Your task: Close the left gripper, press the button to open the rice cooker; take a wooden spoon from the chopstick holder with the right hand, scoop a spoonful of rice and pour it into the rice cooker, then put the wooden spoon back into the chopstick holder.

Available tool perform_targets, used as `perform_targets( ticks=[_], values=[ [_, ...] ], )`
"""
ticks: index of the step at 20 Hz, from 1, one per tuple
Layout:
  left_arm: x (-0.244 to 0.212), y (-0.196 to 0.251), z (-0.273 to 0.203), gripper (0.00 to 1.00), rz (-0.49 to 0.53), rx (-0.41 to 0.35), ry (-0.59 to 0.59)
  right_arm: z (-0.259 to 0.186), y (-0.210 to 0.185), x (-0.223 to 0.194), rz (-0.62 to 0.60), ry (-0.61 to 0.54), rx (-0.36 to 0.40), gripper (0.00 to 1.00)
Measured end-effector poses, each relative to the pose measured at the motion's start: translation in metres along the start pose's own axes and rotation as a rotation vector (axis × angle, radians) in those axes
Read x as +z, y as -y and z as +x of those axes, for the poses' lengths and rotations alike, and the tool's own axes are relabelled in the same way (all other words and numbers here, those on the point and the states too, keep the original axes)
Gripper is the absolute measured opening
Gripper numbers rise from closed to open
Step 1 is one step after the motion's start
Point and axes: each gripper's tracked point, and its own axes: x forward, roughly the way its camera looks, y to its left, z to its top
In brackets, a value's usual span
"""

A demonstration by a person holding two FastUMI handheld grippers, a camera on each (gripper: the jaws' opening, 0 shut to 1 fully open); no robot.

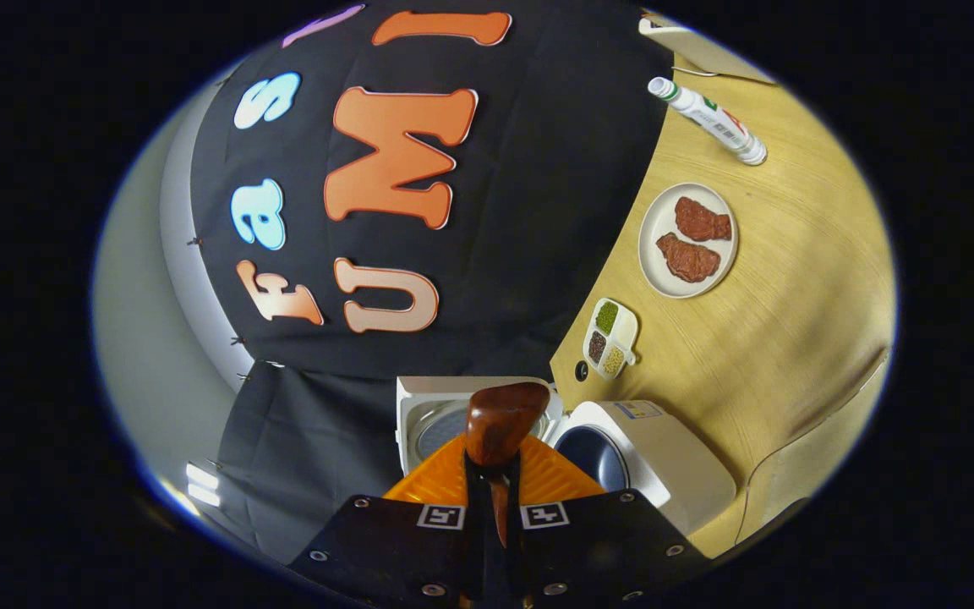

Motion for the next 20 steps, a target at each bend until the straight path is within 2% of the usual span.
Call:
perform_targets(
  ticks=[9, 16, 20],
  values=[
    [-0.029, -0.015, 0.009, 0.99, -0.008, 0.029, -0.067, 0.071, -0.031, -0.023, -0.319, 0.019, -0.084, 0.1],
    [-0.039, -0.025, 0.012, 0.99, -0.016, 0.051, -0.096, 0.09, -0.013, -0.035, -0.493, 0.025, -0.172, 0.1],
    [-0.041, -0.025, 0.013, 0.99, -0.012, 0.053, -0.104, 0.092, -0.002, -0.033, -0.552, 0.029, -0.202, 0.1]
  ],
)
